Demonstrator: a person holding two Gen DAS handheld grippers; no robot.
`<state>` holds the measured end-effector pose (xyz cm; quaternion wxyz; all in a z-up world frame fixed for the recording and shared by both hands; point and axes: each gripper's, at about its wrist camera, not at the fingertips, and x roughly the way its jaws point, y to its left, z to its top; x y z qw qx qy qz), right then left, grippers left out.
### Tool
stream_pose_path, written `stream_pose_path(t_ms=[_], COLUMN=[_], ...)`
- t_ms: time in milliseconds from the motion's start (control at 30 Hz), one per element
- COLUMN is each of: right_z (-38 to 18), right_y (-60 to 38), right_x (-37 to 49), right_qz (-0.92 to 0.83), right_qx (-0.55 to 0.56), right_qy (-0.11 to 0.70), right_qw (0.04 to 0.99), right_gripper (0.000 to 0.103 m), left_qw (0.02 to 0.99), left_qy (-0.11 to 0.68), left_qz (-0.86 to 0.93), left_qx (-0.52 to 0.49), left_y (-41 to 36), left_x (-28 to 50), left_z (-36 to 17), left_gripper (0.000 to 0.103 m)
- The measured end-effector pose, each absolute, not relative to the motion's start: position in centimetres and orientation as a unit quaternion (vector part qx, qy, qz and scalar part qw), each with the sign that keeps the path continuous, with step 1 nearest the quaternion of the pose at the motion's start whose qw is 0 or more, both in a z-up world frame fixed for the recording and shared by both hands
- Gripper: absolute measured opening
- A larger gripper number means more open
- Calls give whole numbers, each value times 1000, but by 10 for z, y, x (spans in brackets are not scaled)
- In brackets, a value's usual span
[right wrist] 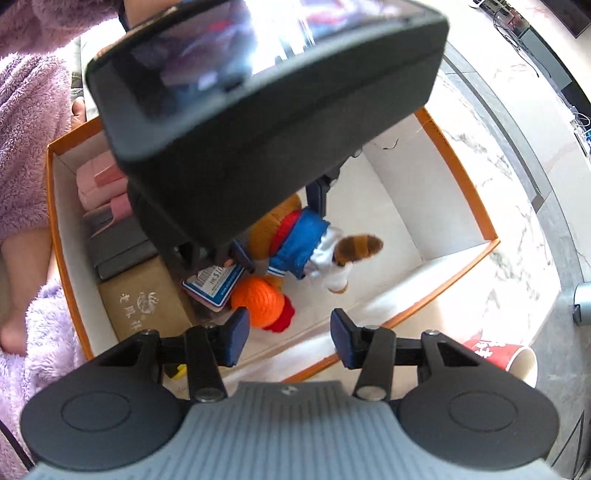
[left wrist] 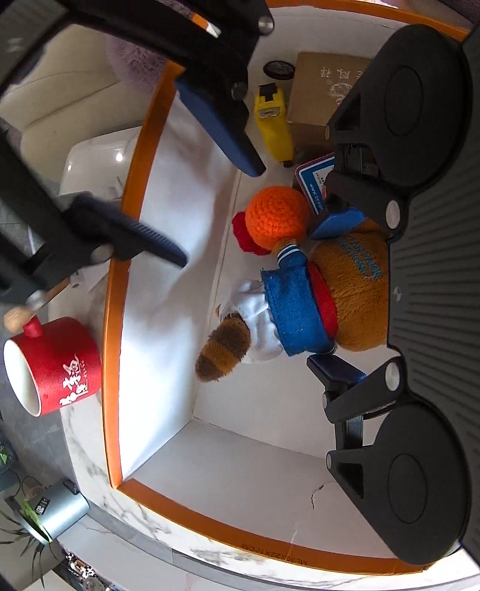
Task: Organize objects
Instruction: 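Lower the carrot into the shoebox with the right tool while the left tool lowers the teddy bear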
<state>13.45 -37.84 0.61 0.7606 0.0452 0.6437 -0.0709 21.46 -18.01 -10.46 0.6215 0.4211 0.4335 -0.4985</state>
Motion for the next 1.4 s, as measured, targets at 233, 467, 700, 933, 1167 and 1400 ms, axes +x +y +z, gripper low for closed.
stream_pose_path(t_ms=[233, 467, 700, 933, 1167, 1400], right_z=[-1, -3, 5, 7, 15, 15], right_y=[-384, -387, -330, -316, -314, -305], right_x=[135, 134, 124, 115, 114, 114], right_qz=[-72, -76, -77, -79, -84, -84], right_qx=[45, 44, 45, 49, 46, 36], right_qy=[643, 639, 641, 636, 627, 627], right_qw=[761, 764, 763, 766, 774, 774], right_gripper=[43, 43, 43, 42, 41, 41], left_qw=[657, 656, 676, 630, 652, 681], left_qy=[417, 446, 454, 468, 454, 354], left_qz=[-483, -439, -433, -506, -507, -466], left_qx=[402, 421, 386, 357, 333, 440], left_y=[-172, -168, -163, -151, -145, -152], left_x=[212, 210, 224, 238, 243, 226], left_z=[-88, -99, -100, -84, -68, -62], left_gripper=[82, 73, 61, 57, 57, 57])
